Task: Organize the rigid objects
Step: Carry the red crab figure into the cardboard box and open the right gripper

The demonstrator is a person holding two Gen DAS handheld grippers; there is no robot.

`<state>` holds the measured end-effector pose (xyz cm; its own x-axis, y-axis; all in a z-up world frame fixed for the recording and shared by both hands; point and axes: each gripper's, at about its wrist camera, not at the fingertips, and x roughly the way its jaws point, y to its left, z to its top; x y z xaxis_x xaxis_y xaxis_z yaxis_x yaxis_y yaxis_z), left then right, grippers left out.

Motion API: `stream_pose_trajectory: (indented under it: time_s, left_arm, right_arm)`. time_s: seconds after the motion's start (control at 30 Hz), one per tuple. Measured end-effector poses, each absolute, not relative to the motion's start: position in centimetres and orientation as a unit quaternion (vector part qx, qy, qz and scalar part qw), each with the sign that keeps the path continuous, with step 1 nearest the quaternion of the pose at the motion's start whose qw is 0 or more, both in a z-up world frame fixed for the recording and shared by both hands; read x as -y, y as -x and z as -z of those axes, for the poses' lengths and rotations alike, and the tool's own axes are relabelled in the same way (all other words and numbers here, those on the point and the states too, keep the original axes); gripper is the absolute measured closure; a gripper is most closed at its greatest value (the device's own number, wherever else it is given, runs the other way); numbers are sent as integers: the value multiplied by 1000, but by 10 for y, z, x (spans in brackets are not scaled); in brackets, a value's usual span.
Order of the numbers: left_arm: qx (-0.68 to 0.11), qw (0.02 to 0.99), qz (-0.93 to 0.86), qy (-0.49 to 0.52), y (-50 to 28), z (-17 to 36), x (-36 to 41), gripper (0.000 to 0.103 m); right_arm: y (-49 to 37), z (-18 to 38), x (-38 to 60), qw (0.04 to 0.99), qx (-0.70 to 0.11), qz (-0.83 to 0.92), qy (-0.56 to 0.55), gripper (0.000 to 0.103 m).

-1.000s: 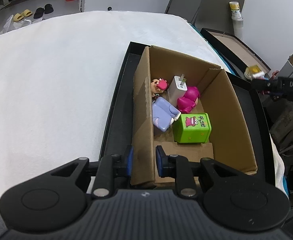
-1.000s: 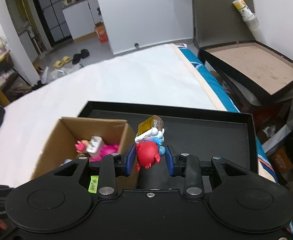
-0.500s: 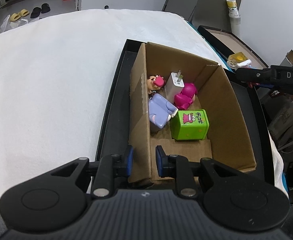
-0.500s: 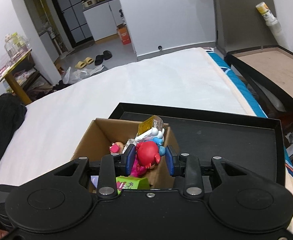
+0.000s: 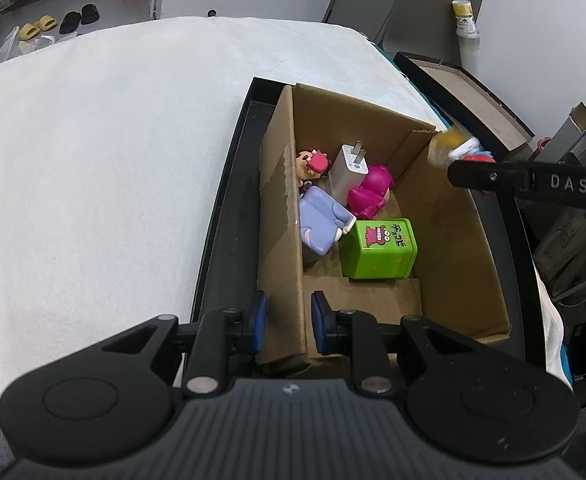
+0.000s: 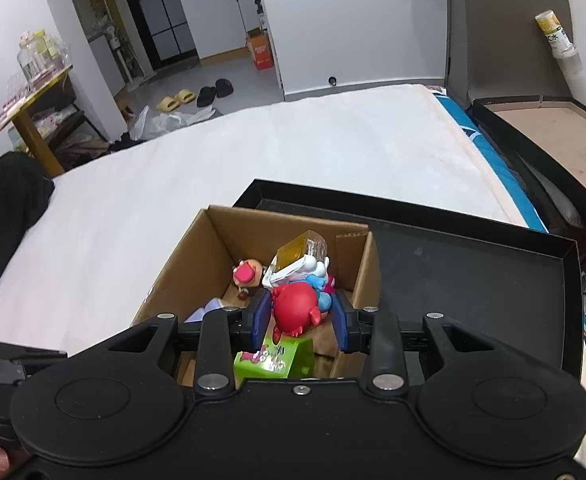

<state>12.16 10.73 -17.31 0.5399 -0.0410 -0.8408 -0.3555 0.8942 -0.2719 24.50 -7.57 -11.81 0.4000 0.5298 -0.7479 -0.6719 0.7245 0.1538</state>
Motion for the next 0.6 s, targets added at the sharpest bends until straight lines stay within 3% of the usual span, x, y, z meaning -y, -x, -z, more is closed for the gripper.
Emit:
stream_pose_trajectory:
  time_s: [0.03, 0.1, 0.13, 0.6]
  left_arm:
    - [-471, 852, -92, 210, -122, 173, -107, 81]
    - [-471, 852, -92, 210, -121, 173, -107, 80]
    - [-470, 852, -93, 210, -121, 173, -107, 80]
    - [-474, 850, -108, 204, -125, 162, -106, 80]
  right_arm:
    - [-244, 118, 76, 831, -414, -361, 89, 68]
    - [-244, 115, 80, 832, -414, -360, 84, 49]
    - [-244, 113, 84, 834, -413, -359, 77, 45]
    - [-253, 103, 112, 843, -413, -343, 35, 44]
